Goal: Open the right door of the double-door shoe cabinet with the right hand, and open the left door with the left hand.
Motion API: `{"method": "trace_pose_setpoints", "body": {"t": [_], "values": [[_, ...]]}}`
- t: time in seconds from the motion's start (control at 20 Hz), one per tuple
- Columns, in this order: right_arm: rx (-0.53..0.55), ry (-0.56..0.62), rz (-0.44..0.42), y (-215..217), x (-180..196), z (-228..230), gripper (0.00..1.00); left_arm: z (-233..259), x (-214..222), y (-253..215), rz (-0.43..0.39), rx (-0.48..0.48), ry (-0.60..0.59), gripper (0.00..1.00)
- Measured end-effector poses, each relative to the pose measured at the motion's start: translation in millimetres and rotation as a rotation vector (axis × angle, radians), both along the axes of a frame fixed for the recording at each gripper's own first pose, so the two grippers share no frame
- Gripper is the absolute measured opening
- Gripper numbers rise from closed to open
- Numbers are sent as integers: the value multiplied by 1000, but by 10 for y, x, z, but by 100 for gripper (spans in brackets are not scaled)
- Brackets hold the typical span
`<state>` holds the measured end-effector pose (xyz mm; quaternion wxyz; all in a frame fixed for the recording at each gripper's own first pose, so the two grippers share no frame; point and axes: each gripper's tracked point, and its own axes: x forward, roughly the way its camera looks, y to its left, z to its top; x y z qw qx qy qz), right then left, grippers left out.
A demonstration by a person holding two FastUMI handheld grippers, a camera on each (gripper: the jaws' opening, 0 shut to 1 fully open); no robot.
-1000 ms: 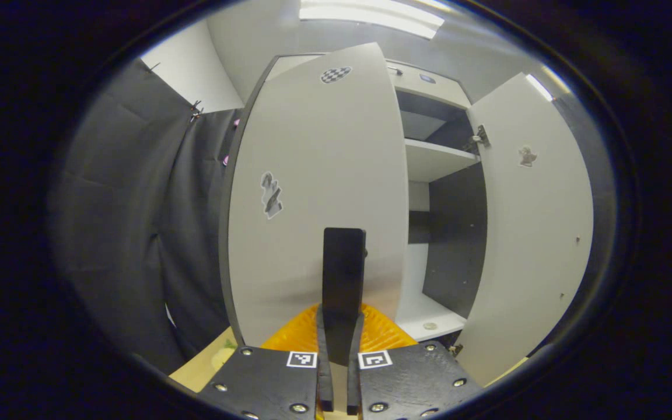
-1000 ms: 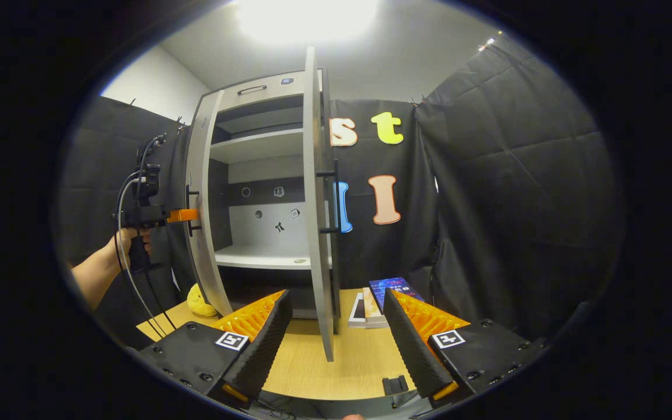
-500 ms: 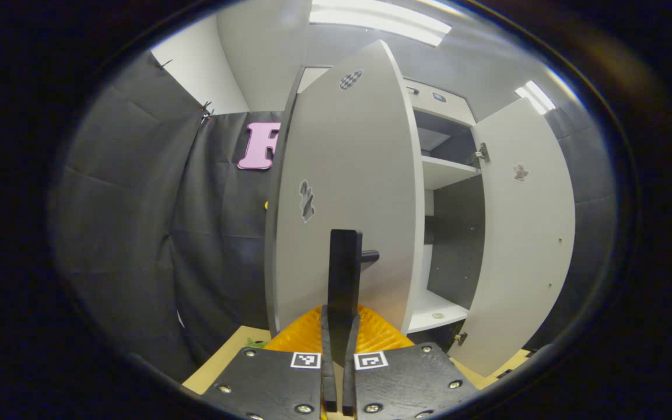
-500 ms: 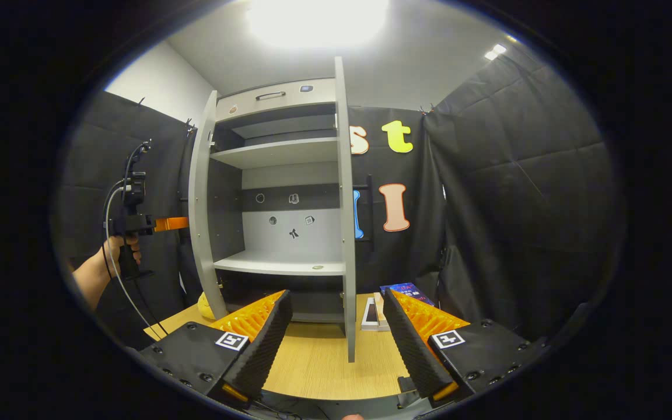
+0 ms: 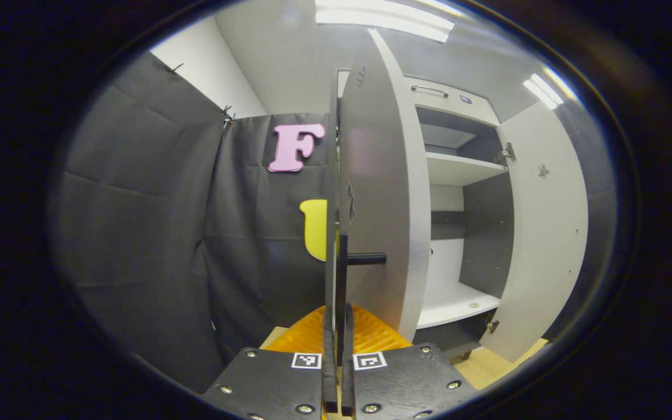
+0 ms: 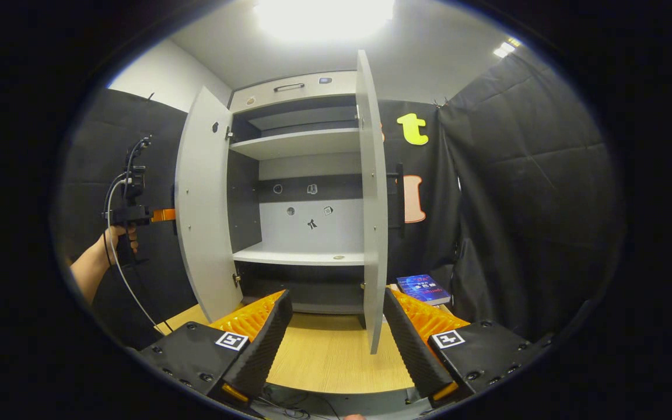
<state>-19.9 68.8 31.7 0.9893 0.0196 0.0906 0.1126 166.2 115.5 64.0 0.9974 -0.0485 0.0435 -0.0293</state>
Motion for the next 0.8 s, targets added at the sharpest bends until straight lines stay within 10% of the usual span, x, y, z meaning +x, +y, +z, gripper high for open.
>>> {"method": "trace_pose_setpoints", "body": {"t": [0.8], "values": [[-6,-40,24,116,95,143,98,157,-618,101,14,-2,-70,2]]}}
